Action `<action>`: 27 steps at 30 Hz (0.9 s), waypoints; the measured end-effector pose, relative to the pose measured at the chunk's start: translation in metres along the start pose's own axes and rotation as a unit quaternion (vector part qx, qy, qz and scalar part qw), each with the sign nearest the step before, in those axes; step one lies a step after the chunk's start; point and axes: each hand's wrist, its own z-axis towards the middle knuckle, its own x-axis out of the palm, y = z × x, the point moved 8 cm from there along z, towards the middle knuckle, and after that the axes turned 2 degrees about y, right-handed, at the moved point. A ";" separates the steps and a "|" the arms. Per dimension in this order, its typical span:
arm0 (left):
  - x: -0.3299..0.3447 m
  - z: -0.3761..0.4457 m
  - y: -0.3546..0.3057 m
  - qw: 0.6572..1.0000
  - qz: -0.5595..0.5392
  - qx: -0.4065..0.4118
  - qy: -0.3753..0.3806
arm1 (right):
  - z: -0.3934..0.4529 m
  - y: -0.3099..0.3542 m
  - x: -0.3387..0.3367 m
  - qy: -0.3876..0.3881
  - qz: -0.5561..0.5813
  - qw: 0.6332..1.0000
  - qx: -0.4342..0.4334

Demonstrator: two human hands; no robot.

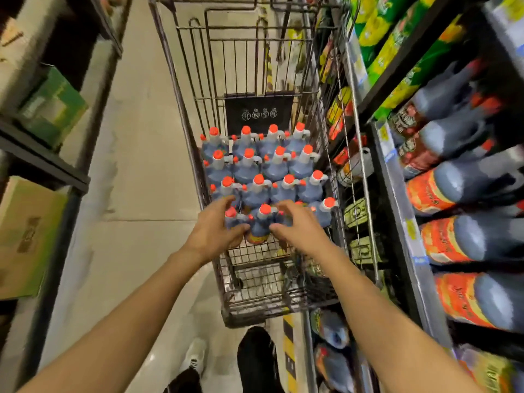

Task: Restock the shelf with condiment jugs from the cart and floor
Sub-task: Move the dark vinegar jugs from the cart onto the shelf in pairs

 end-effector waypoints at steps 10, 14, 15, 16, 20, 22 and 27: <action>0.048 0.073 0.027 0.937 0.308 -0.057 0.157 | 0.072 -0.017 0.031 0.063 -0.223 0.969 -0.090; 0.056 0.076 0.031 0.913 0.360 -0.073 0.177 | 0.080 -0.018 0.048 0.073 -0.310 0.942 -0.101; 0.056 0.076 0.030 0.908 0.373 -0.076 0.176 | 0.082 -0.018 0.049 0.063 -0.316 0.942 -0.100; 0.055 0.075 0.028 0.902 0.387 -0.079 0.174 | 0.082 -0.018 0.050 0.053 -0.315 0.943 -0.097; 0.055 0.067 0.021 0.883 0.429 -0.076 0.177 | 0.072 -0.014 0.052 0.022 -0.324 0.940 -0.109; 0.058 0.059 0.019 0.879 0.433 -0.068 0.187 | 0.061 -0.011 0.054 0.010 -0.336 0.933 -0.129; 0.062 0.047 0.013 0.871 0.445 -0.036 0.204 | 0.037 -0.014 0.059 -0.007 -0.344 0.927 -0.149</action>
